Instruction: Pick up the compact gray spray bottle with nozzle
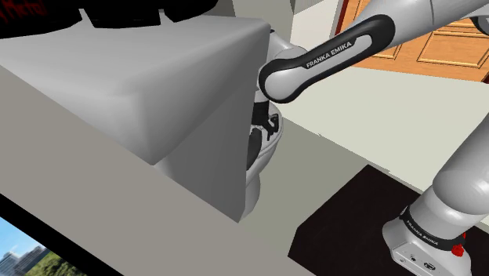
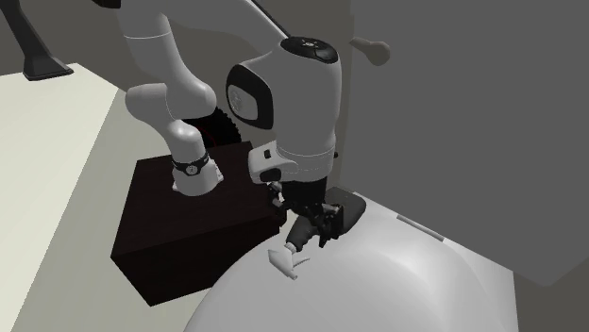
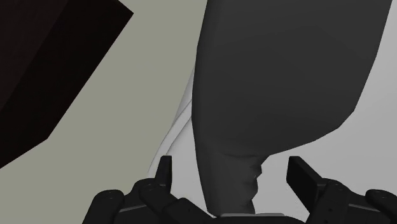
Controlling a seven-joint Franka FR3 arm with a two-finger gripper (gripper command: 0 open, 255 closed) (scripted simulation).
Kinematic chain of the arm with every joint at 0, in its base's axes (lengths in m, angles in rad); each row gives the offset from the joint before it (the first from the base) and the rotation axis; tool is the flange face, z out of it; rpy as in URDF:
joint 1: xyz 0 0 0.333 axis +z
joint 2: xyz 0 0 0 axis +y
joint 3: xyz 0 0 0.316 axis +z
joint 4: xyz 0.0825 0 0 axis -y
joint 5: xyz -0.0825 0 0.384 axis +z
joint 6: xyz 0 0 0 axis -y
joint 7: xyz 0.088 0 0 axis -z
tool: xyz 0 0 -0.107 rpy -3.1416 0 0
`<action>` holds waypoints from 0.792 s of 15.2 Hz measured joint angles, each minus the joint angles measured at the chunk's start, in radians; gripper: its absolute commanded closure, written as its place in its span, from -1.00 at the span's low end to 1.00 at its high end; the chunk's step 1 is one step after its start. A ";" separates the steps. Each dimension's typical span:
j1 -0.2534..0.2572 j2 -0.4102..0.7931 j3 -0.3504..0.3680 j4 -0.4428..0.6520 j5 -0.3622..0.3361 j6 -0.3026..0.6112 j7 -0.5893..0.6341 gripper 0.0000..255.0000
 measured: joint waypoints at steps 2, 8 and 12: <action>0.001 -0.002 0.001 0.000 0.000 0.008 0.000 1.00; 0.000 -0.006 0.001 -0.004 0.003 0.007 -0.001 1.00; -0.001 -0.009 0.001 0.007 0.007 -0.012 -0.004 1.00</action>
